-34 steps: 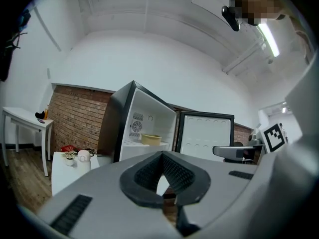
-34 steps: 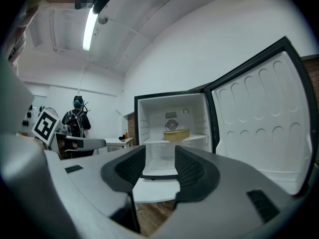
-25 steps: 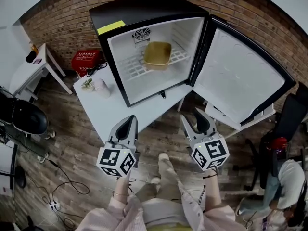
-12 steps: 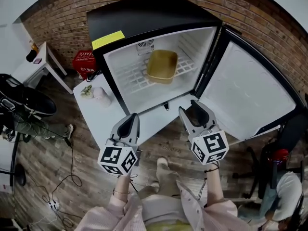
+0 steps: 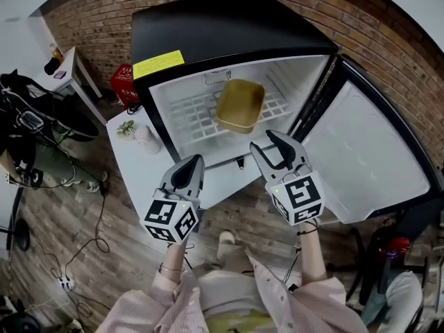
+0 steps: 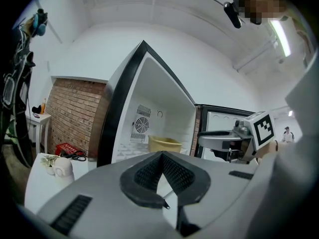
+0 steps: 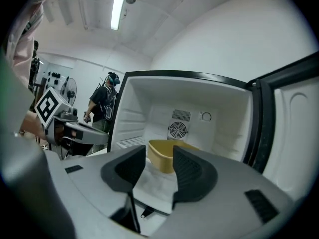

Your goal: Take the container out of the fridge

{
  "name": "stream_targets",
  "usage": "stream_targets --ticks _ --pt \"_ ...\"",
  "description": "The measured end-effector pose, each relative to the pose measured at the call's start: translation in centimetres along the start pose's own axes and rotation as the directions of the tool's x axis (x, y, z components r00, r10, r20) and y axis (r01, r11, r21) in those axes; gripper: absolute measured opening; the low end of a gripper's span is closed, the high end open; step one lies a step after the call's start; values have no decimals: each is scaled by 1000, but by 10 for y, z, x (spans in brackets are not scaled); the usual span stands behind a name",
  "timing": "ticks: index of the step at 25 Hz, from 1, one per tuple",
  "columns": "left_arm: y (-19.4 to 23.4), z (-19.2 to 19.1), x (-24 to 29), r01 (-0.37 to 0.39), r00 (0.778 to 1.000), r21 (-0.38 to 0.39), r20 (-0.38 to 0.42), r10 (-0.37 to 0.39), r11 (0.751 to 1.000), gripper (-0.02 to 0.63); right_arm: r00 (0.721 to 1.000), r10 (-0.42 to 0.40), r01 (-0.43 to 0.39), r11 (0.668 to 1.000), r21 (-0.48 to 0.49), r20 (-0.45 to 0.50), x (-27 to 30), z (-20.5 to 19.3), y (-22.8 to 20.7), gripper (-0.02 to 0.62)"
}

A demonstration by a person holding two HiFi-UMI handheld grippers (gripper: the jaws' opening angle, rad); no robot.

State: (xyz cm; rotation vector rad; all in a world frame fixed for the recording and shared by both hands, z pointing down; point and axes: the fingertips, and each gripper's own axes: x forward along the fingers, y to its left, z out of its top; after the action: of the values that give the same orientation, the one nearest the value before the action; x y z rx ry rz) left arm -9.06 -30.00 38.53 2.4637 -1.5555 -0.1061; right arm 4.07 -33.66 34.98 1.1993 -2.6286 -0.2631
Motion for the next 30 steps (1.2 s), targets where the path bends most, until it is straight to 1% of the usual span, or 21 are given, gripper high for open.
stream_targets --ticks 3,6,10,14,18,21,26,30 --pt "0 2 9 -4 1000 2 3 4 1000 -8 998 51 -52 997 -52 -25 14 1 -1 167" --pt "1 3 14 -10 1000 0 4 10 1000 -8 991 114 -121 987 -109 -64 27 -1 1 169" --pt "2 3 22 -17 1000 -5 5 17 1000 -8 975 188 -209 957 -202 -119 41 0 3 169" --pt "2 5 28 -20 1000 -3 12 20 1000 -8 954 233 -279 919 -280 -186 55 -2 7 169" --pt "1 4 33 -17 1000 -5 12 17 1000 -8 927 272 -347 884 -314 -258 67 -8 15 169" --pt "1 3 35 -12 1000 -7 7 12 1000 -8 902 275 -389 851 -352 -333 73 -12 18 167" --pt "0 -1 40 15 1000 -13 -12 -15 1000 -8 842 279 -478 782 -400 -462 80 -25 25 167" --pt "-1 -1 42 40 999 -16 -26 -41 999 -8 815 272 -507 761 -403 -512 84 -31 28 167"
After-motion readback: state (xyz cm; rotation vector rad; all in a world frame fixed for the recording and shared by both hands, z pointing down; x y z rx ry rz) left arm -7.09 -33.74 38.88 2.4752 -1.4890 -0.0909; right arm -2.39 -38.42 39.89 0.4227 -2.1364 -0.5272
